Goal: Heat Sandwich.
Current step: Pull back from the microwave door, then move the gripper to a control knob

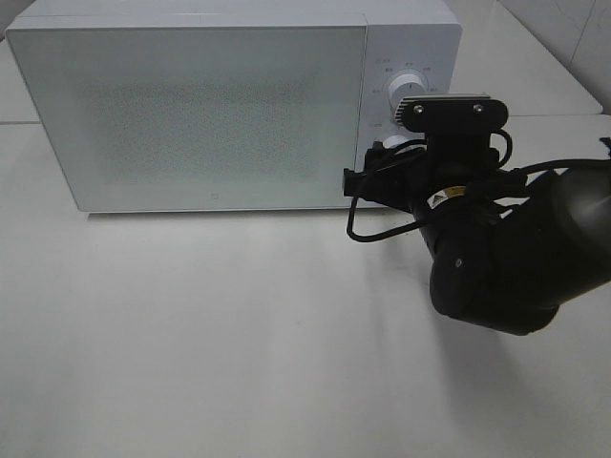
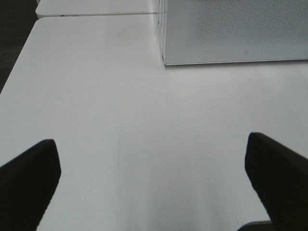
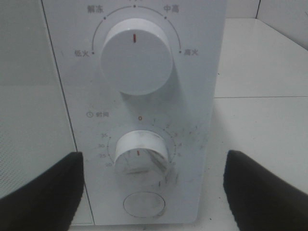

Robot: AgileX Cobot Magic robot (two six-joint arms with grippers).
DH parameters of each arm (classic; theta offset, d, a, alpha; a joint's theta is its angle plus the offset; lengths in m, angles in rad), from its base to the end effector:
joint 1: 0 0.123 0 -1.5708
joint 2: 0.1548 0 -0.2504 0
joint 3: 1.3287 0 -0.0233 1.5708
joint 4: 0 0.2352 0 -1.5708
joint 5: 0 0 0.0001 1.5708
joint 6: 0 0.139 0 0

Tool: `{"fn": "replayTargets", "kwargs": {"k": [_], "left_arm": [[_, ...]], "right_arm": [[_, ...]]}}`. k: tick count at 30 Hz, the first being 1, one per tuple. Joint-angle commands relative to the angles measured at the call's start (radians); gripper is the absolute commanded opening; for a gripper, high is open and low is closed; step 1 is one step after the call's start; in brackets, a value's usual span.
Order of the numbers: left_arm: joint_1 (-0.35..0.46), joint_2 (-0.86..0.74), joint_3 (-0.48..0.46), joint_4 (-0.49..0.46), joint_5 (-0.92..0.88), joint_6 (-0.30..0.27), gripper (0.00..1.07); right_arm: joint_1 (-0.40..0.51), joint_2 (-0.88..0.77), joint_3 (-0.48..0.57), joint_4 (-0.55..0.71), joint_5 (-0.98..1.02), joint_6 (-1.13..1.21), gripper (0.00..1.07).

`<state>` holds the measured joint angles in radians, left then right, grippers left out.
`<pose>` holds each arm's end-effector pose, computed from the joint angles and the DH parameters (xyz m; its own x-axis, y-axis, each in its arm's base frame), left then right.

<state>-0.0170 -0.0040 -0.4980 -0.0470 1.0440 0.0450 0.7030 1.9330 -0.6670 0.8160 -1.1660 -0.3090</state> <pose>0.0597 -0.0067 0.2497 -0.4375 0.0288 -0.8988 0.0628 0.9980 0.0014 0.3172 0.1469 0.1150 -0.1241 -0.0201 -0.9921 0.0345 0.9991 -0.0245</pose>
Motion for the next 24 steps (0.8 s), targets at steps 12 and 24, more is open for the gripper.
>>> {"fn": "replayTargets", "kwargs": {"k": [12,24], "left_arm": [[-0.005,-0.027,0.003,-0.007,-0.016,-0.008,1.02],[-0.005,-0.027,0.003,-0.007,-0.016,-0.008,1.02]], "right_arm": [[-0.045,0.118,-0.129,-0.034,0.005,0.031,0.76],[-0.045,0.130,-0.137,-0.057,0.021,0.030,0.72]]}}
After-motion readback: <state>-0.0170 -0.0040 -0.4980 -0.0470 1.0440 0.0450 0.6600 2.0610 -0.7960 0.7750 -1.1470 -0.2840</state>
